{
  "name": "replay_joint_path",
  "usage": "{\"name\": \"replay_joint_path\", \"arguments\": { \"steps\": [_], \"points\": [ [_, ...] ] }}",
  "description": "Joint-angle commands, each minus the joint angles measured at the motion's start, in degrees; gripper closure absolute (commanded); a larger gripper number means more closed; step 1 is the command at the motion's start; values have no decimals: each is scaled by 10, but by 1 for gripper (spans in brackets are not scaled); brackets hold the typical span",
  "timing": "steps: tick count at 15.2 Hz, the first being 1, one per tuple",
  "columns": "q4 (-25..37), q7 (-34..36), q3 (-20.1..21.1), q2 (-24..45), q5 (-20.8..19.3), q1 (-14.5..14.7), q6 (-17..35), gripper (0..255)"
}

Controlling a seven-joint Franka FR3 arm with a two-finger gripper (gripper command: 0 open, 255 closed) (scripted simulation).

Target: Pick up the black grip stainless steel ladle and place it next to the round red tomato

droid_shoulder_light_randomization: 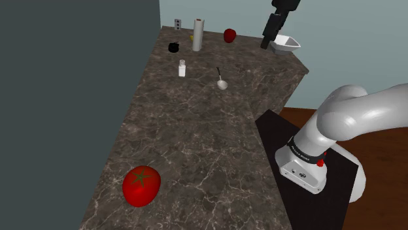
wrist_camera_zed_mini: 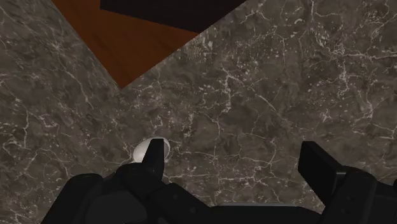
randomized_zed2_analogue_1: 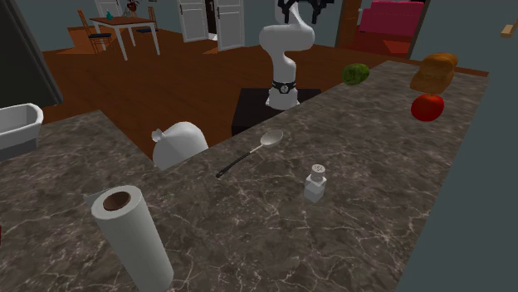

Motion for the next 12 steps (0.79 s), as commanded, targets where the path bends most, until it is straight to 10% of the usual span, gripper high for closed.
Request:
{"name": "replay_joint_path", "arguments": {
  "steps": [1,12],
  "points": [
    [0,0,0,0,0,0,0,0],
    [-7,125,1,193,22,-56,196,0]
  ]
}}
